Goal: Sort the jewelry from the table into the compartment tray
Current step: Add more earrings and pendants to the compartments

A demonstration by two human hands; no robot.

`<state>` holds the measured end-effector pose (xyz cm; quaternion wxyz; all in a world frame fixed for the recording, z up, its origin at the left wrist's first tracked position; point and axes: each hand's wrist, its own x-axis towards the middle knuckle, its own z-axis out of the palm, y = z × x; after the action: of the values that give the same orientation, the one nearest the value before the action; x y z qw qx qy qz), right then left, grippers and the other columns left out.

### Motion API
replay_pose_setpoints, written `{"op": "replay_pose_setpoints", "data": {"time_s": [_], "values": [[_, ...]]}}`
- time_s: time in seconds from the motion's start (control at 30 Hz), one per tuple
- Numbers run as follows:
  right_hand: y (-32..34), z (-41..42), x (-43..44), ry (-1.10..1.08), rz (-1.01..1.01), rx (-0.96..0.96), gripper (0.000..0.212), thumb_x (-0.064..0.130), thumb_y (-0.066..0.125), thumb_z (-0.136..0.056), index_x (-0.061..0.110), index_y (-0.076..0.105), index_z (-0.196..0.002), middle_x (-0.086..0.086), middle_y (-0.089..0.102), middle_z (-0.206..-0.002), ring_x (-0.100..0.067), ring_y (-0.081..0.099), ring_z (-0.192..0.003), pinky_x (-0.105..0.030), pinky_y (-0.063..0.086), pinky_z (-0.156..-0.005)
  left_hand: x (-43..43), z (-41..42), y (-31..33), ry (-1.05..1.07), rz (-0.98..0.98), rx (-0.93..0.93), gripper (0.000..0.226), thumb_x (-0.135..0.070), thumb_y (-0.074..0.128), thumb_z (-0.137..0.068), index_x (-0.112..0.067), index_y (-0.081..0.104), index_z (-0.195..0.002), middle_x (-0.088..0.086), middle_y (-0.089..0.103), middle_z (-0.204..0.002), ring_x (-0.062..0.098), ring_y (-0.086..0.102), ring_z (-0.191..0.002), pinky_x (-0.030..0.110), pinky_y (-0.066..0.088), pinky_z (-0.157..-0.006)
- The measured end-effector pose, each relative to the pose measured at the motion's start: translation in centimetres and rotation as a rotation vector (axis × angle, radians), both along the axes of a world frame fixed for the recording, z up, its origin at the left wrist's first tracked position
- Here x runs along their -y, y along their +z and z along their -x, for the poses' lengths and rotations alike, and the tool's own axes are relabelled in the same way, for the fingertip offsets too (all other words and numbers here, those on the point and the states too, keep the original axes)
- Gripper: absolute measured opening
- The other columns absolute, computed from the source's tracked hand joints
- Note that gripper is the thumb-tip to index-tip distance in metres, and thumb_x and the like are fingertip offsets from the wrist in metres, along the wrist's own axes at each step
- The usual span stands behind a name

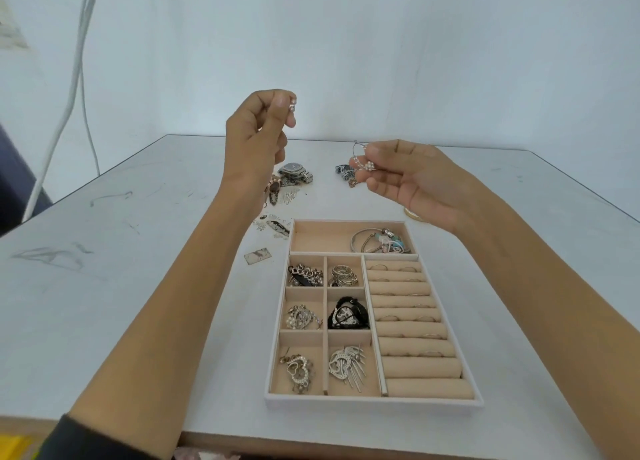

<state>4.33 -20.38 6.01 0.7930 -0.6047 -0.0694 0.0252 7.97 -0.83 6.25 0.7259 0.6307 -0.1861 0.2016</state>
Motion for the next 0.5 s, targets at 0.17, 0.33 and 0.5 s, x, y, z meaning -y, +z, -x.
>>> {"op": "replay_pose_setpoints", "data": {"time_s": [0.17,0.33,0.5], "values": [[0.0,2.5,-0.4,0.005,0.040,0.030,0.010,0.007,0.062,-0.087,0.007,0.066,-0.096,-0.008,0.073,-0.087,-0.018,0.071,-0.075,-0.020,0.055,-0.065,0.2,1.2,-0.2,-0.023,0.065,-0.026,0.015,-0.023,0.048,-0.100,-0.016,0.060,-0.094,-0.008,0.050,-0.072,0.006,0.027,-0.046,0.016,0.027,-0.044],[-0.4,5.3,-0.9,0.043,0.160,0.066,0.015,0.006,0.062,-0.087,0.002,0.067,-0.101,-0.013,0.072,-0.091,-0.020,0.070,-0.074,-0.022,0.056,-0.066,-0.2,2.3,-1.1,-0.014,0.078,-0.057,0.015,-0.025,0.049,-0.099,-0.017,0.060,-0.093,-0.010,0.051,-0.071,0.008,0.026,-0.048,0.016,0.026,-0.044],[-0.8,8.4,-1.3,0.130,0.404,0.088,0.018,0.007,0.068,-0.082,0.000,0.070,-0.099,-0.014,0.069,-0.085,-0.027,0.071,-0.076,-0.025,0.057,-0.067,-0.8,3.6,-1.9,-0.002,0.132,-0.066,0.015,-0.023,0.049,-0.099,-0.016,0.059,-0.090,-0.012,0.053,-0.071,0.007,0.025,-0.047,0.017,0.026,-0.044]]}}
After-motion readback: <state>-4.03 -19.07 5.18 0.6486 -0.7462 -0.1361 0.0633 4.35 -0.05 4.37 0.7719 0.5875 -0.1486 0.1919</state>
